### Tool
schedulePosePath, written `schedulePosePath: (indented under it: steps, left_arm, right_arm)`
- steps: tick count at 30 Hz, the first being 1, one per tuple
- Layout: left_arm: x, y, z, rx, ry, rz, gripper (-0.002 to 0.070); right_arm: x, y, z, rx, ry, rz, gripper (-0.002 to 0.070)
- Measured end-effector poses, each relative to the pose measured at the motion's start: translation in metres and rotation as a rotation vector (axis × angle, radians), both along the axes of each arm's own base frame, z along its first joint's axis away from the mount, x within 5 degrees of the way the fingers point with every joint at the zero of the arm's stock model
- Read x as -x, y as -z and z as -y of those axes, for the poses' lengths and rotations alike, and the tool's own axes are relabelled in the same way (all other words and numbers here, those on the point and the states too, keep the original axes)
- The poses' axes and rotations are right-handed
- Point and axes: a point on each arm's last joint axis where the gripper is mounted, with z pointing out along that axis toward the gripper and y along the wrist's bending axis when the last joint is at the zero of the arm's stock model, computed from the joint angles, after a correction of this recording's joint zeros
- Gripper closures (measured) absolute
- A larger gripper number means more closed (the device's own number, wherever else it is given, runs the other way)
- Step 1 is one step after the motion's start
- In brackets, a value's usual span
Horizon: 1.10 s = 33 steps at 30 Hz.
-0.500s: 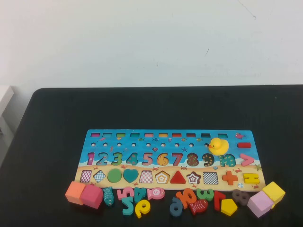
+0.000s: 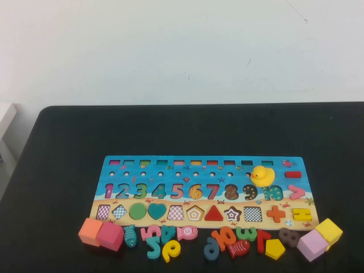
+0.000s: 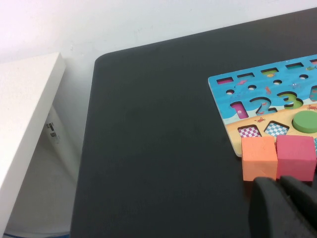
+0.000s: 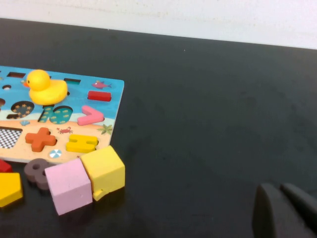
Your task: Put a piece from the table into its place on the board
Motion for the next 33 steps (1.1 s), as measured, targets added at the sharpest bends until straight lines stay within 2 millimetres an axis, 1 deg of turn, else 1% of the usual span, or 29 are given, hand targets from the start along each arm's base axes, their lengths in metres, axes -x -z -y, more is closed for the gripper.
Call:
schedulePosePath:
  steps: [26,27,29,31,33]
  left_arm:
    - [0.0,0.0,0.0,-0.004,0.0,0.0,0.0677]
    - [0.0,0.0,0.0,-0.004,0.0,0.0,0.0677]
    - [0.0,0.0,0.0,-0.004,0.0,0.0,0.0676]
    - [0.0,0.0,0.0,-0.004,0.0,0.0,0.0676]
    - [0.0,0.0,0.0,-0.004,0.0,0.0,0.0676]
  right_arm:
    - [0.0,0.0,-0.001,-0.019,-0.001,0.001,0.0657]
    - [0.0,0.0,-0.001,-0.038,-0.003,0.002,0.0657]
    - [0.0,0.0,-0.005,-0.133,-0.009,0.005,0.0657]
    - [0.0,-0.002,-0.011,-0.326,-0.013,0.009,0.0657]
    - [0.0,-0.005,-0.018,-0.595,-0.012,0.009,0.0657]
